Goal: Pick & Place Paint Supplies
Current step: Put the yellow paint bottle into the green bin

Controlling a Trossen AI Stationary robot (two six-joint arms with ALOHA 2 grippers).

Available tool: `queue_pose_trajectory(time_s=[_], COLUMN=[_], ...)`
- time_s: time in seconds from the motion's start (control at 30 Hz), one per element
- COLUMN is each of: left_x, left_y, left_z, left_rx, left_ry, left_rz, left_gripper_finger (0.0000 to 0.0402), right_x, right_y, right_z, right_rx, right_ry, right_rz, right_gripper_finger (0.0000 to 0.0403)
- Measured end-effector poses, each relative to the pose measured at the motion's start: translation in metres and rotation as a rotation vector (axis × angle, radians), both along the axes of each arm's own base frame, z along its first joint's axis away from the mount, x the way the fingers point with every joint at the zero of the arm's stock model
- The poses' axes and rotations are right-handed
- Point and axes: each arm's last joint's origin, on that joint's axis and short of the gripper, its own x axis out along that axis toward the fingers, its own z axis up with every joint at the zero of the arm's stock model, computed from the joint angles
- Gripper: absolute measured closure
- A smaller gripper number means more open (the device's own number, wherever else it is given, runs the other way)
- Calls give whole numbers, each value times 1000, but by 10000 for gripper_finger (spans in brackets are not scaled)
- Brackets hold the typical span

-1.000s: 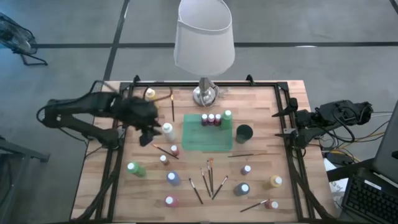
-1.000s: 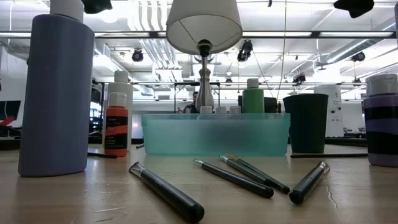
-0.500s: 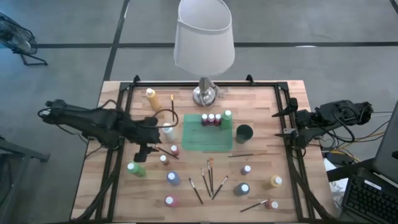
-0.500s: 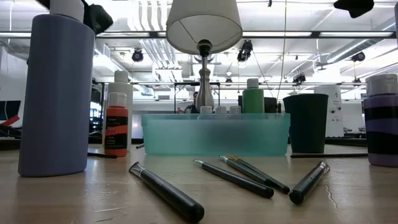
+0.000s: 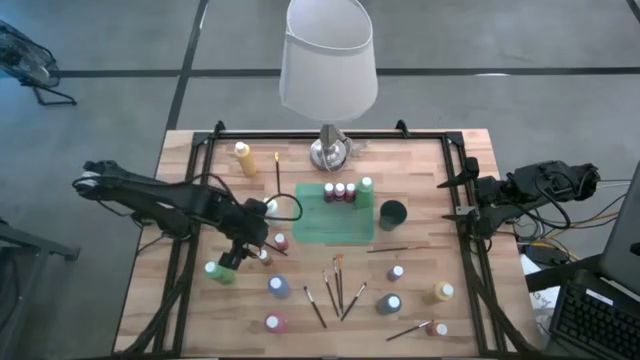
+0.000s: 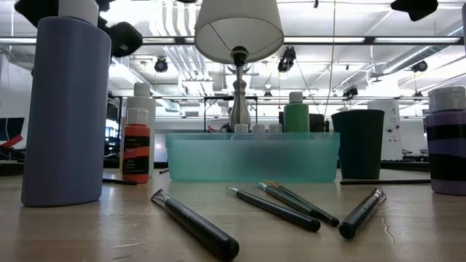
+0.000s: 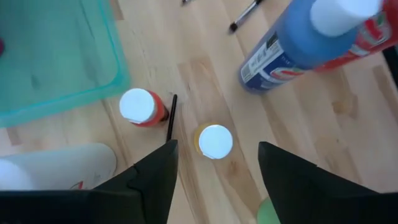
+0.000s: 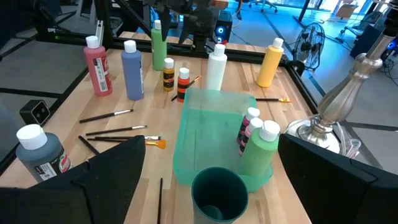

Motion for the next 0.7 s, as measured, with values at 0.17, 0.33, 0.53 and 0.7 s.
queue_pose_trajectory(time_s=[0.17, 0.33, 0.53, 0.7], left_x=[11, 18, 24, 25], left_y=[-2, -4, -5, -7], left_z=[-14, -26, -36, -38], left_rx=[20, 36, 38, 34], left_ry=[68, 140, 192, 200], left_rz=[-11, -13, 7, 10], left_gripper_finger=[177, 177, 177, 178], right_x=[0, 0, 0, 0], right_y=[0, 0, 0, 0], right_z=[0, 0, 0, 0], right_rx=[0, -1, -1, 0], right_ry=[0, 0, 0, 0], right_rz=[0, 0, 0, 0], right_gripper_finger=[39, 39, 39, 39])
